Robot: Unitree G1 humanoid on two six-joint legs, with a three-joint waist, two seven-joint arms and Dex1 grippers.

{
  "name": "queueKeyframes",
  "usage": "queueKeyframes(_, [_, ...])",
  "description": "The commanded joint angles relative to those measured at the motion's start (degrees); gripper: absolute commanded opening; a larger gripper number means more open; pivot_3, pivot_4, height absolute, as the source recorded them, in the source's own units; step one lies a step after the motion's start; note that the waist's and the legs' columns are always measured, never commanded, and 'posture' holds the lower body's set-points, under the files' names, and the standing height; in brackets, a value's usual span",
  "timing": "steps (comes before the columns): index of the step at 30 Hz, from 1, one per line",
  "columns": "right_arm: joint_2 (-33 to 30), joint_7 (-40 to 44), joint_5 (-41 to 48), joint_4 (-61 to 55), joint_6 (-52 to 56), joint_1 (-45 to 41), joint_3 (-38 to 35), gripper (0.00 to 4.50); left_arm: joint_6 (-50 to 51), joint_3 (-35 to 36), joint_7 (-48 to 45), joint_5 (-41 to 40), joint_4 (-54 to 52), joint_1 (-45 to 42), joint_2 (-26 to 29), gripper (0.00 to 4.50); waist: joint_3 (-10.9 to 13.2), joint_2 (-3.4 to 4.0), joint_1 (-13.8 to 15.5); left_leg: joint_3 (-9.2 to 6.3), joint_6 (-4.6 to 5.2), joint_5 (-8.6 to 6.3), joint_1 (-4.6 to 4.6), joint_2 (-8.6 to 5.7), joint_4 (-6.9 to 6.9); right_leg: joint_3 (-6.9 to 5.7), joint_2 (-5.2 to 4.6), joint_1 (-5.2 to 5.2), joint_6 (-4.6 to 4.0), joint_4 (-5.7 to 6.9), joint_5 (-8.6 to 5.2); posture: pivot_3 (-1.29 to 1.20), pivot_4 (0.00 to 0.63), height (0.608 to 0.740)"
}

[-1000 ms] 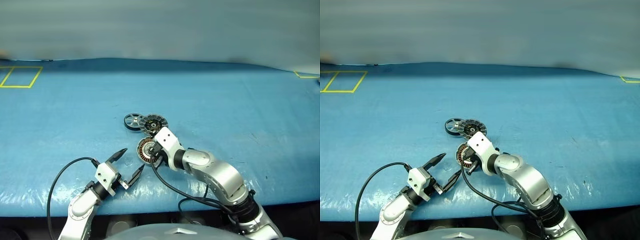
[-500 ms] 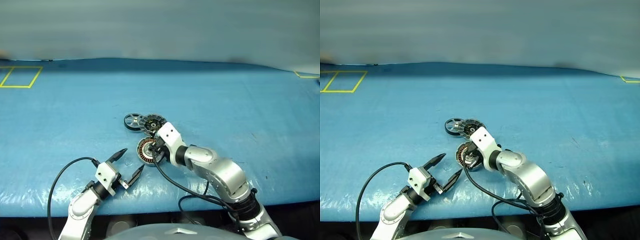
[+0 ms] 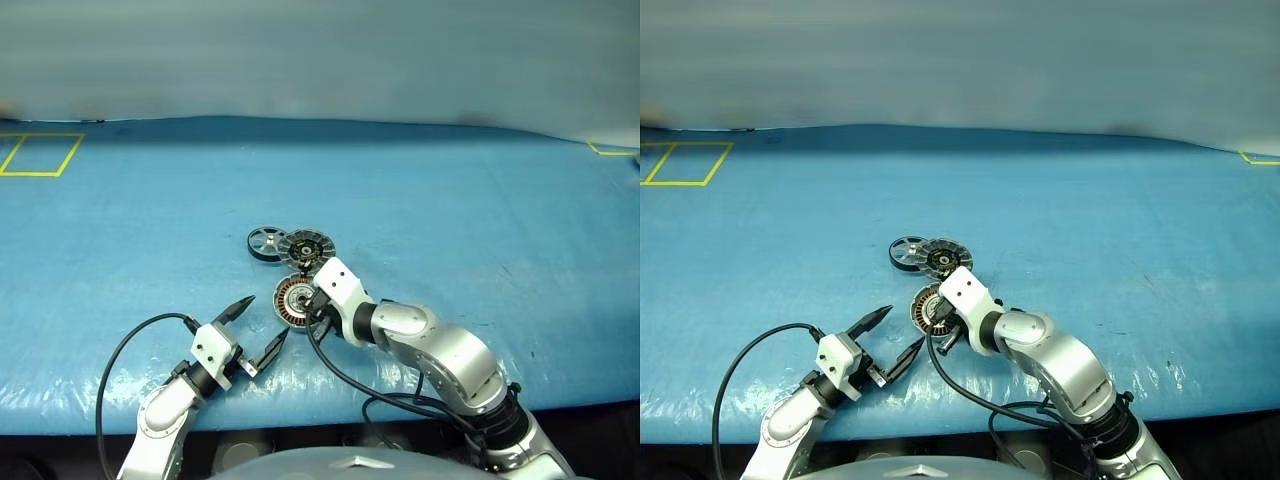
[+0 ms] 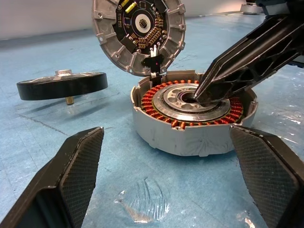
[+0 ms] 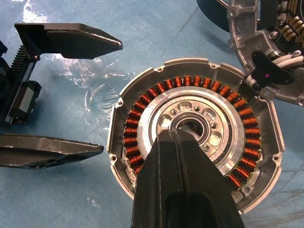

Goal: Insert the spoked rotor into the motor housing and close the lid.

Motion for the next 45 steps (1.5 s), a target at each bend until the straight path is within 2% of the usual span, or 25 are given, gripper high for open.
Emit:
queueKeyframes(1, [0.58, 0.11, 1.03, -1.71, -0.02, 0.21, -0.84, 0.02, -0.83, -0.34, -0.25, -0.07, -0.13, 0.08, -0.22, 4.5, 0.0, 0.0, 0.0, 0.0, 0.0, 0.0, 0.0, 0.0, 0.0, 0.0, 0.0, 0.0, 0.0, 0.0, 0.0, 0.0, 0.15, 0.74])
queueKeyframes(11, [-2.18, 3.72, 5.37, -9.13, -0.82, -1.15, -5.95, 0.02, 1.36, 1.21, 1.81, -0.46, -1.91, 0.8, -0.15, 4.5, 0.0, 0.0, 0.02, -0.01, 0.0, 0.0, -0.01, 0.0, 0.0, -0.01, 0.0, 0.0, 0.0, -0.02, 0.0, 0.0, 0.15, 0.74])
queueKeyframes(17, [-5.35, 4.72, 4.03, -8.66, -6.2, 2.44, -5.09, 0.02, 13.65, 6.25, 5.36, -6.06, -7.14, -2.05, 0.5, 4.5, 0.01, -0.02, 0.12, -0.09, 0.0, 0.0, -0.02, 0.0, -0.02, -0.07, 0.0, 0.04, 0.01, -0.07, 0.0, 0.0, 0.15, 0.74])
queueKeyframes(25, [-0.74, -1.35, -1.96, -0.35, -6.37, 0.6, 0.61, 0.02, 14.39, 7.41, 3.18, -6.34, -8.09, -3.51, 1.34, 4.5, 0.01, -0.02, -0.19, -0.03, -0.02, 0.01, -0.01, -0.01, -0.02, -0.01, 0.05, 0.02, 0.26, -0.03, 0.15, 0.0, 0.15, 0.74])
queueKeyframes(33, [1.17, -2.74, -4.2, 3.03, -5.61, -0.5, 1.44, 0.02, 15.59, 7.59, 3.14, -6.38, -9.22, -2.58, 1.31, 4.5, 0.01, -0.02, 0.0, -0.02, -0.03, 0.01, -0.01, 0.0, -0.01, -0.02, 0.04, 0.02, 0.22, -0.04, 0.12, 0.0, 0.15, 0.74])
queueKeyframes(41, [2.04, 0.41, 1.29, -2.69, -4.74, 0.78, -3.76, 0.02, 26.25, 9.97, 3.61, -11.02, -13.12, -4.58, 3.21, 4.5, 0.01, -0.02, 0.12, -0.04, -0.03, 0.02, -0.01, 0.0, -0.01, -0.02, 0.04, 0.03, 0.23, -0.03, 0.13, 0.0, 0.15, 0.74])
queueKeyframes(45, [0.17, 2.46, 3.39, -6.41, -6.11, 2.27, -6.55, 0.02, 31.9, 10.73, 0.0, -13.54, -13.06, -8.47, 7.18, 4.5, 0.02, -0.01, 0.14, -0.08, -0.04, 0.02, -0.02, 0.0, -0.01, -0.04, 0.07, 0.04, 0.26, -0.03, 0.14, 0.0, 0.15, 0.74])
